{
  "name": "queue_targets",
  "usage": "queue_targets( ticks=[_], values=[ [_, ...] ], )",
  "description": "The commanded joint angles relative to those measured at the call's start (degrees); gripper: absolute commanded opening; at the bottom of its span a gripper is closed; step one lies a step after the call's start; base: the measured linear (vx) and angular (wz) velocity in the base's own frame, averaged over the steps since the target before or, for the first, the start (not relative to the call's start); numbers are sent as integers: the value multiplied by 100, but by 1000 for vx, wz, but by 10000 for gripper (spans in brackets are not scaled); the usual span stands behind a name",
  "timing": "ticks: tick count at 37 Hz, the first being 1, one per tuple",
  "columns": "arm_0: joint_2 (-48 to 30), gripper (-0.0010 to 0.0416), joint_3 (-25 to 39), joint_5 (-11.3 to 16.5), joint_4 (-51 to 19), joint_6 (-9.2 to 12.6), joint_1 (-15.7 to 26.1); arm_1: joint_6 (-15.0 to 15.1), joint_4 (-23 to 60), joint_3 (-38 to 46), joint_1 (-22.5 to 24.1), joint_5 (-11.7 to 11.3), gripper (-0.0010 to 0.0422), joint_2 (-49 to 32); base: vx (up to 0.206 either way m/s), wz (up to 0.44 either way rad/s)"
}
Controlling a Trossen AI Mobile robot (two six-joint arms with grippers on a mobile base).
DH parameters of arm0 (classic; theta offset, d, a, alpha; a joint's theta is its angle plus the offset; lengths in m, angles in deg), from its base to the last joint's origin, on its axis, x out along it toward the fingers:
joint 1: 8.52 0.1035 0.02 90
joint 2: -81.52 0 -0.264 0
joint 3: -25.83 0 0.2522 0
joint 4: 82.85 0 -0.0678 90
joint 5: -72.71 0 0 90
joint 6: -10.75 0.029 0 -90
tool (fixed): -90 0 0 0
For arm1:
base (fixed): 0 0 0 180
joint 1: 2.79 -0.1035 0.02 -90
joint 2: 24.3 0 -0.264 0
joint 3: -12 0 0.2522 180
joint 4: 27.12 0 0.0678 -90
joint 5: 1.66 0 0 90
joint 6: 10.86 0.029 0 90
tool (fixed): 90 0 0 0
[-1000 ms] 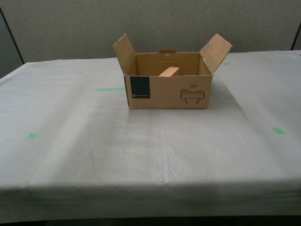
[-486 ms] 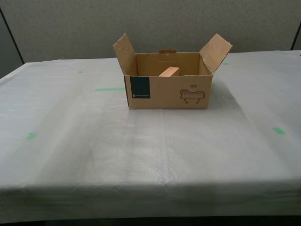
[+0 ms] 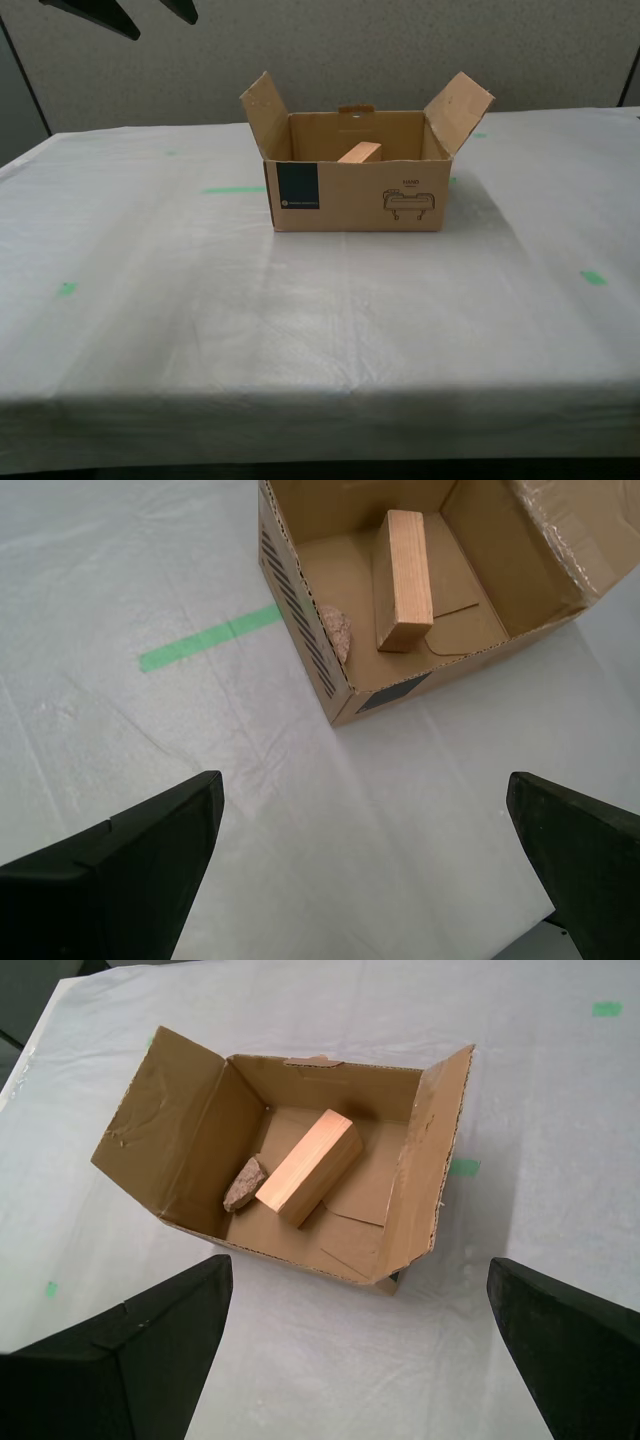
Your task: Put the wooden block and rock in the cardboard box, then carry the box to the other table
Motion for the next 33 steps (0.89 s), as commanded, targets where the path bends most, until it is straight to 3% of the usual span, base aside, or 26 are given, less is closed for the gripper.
queue_targets(
  ticks=[1,19,33],
  values=[
    [4,355,2,-22,-11,-15,4,17,-98,7,4,-9,387,37,0,0],
    [4,352,4,-22,42,-44,9,-4,-83,31,7,-7,387,37,0,0],
    [4,353,9,-22,39,-92,13,-728,-85,22,9,-7,387,37,0,0]
  ],
)
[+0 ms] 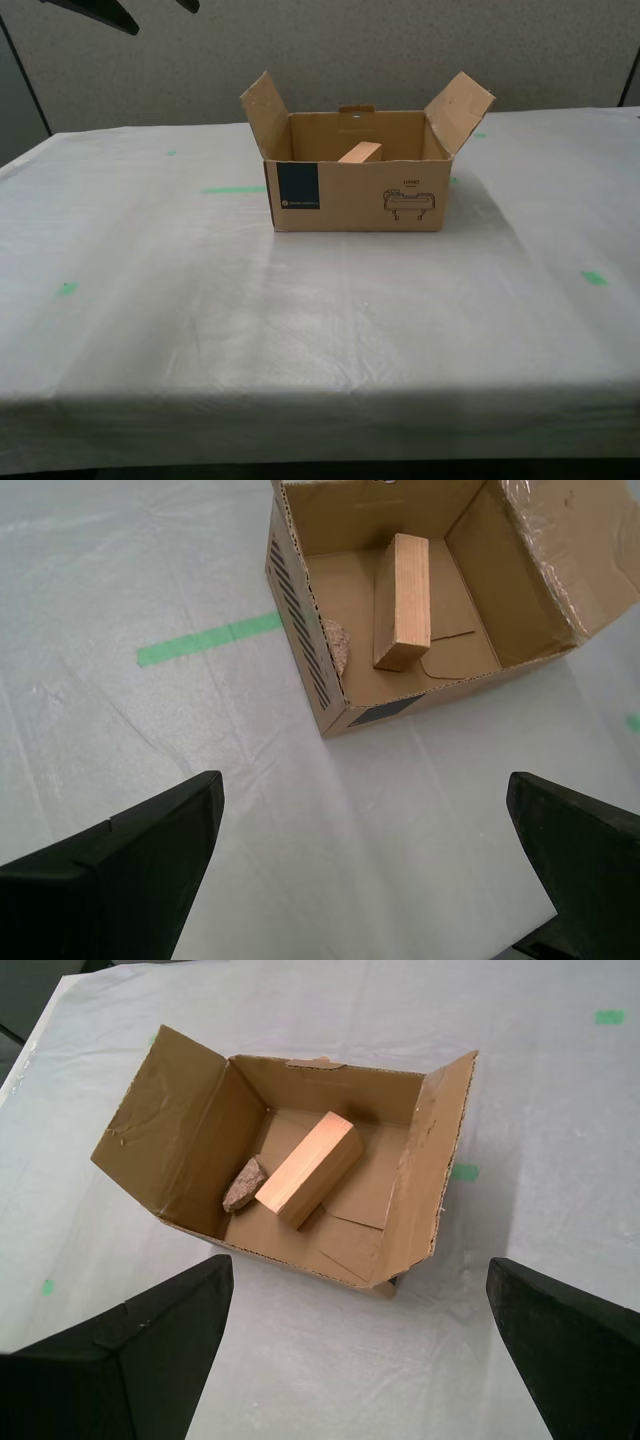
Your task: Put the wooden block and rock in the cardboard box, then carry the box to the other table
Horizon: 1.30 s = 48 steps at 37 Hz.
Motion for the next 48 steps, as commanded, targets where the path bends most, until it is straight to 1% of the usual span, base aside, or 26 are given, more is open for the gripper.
queue_targets(
  ticks=[1,48],
  values=[
    [2,353,13,-20,4,-4,2,-83,-2,0,0,-9,387,0,0,0],
    [2,353,7,-20,4,-4,2,-81,0,0,0,-9,387,0,0,0]
  ],
)
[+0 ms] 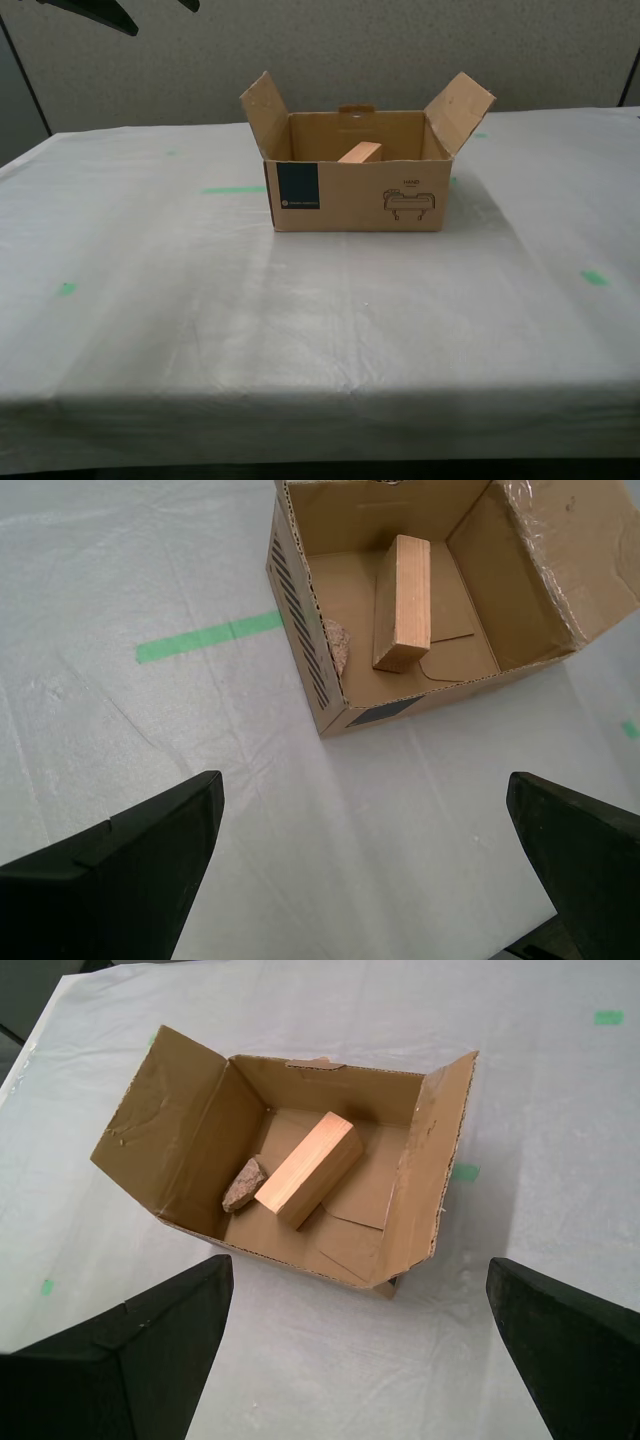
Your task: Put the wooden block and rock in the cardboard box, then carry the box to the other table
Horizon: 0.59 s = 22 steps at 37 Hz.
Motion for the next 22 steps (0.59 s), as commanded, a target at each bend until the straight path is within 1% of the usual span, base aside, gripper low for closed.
queue_targets(
  ticks=[1,22],
  values=[
    [2,353,7,-17,2,-7,4,-9,-2,0,2,-9,387,0,0,0],
    [2,353,7,-17,2,-7,4,-7,-2,0,2,-9,387,0,0,0]
  ],
)
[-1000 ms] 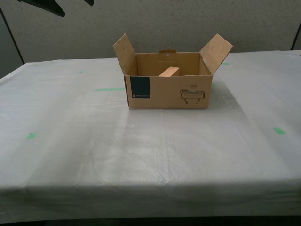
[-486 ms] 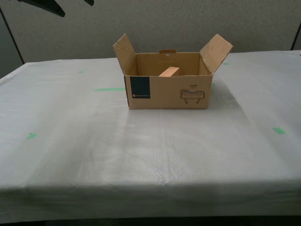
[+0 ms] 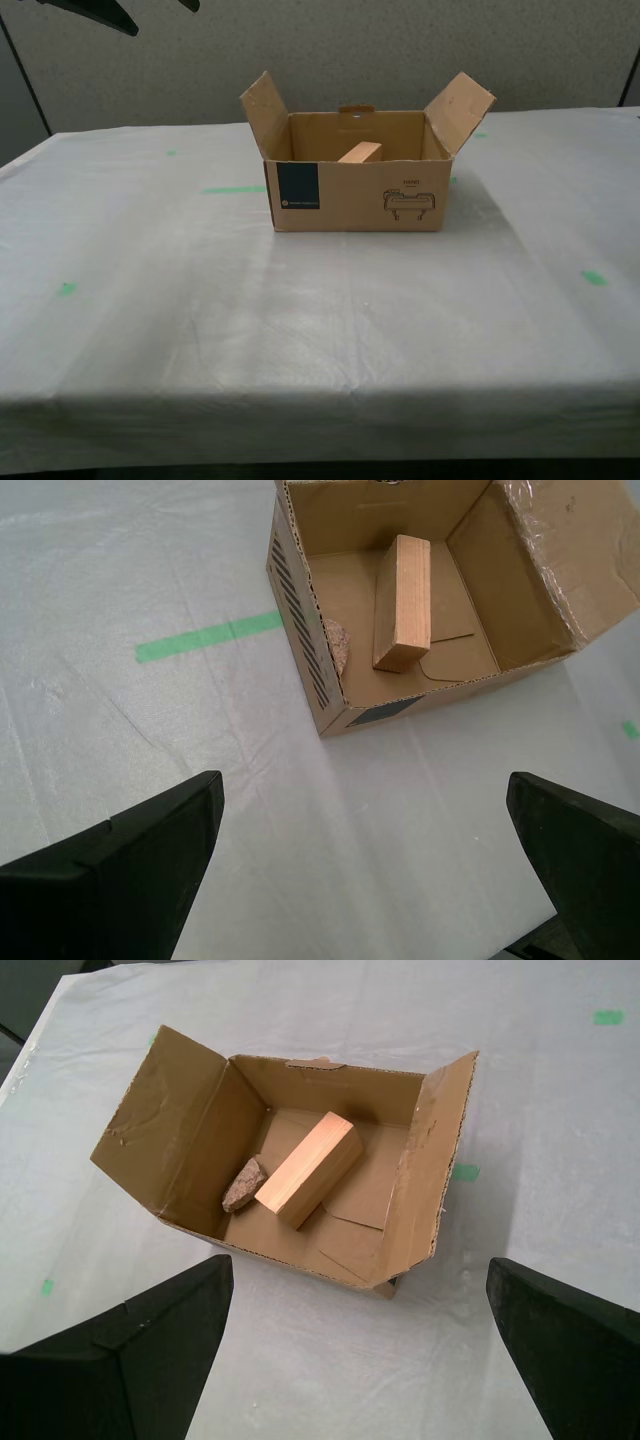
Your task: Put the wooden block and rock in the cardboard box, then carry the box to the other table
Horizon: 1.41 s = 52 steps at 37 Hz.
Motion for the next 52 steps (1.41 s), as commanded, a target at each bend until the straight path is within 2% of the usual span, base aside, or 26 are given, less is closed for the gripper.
queue_targets(
  ticks=[1,52],
  values=[
    [2,353,7,-20,7,-4,2,-7,-2,0,2,-9,387,0,0,0],
    [2,353,7,-20,7,-4,4,-7,0,0,2,-9,387,0,0,0]
  ],
)
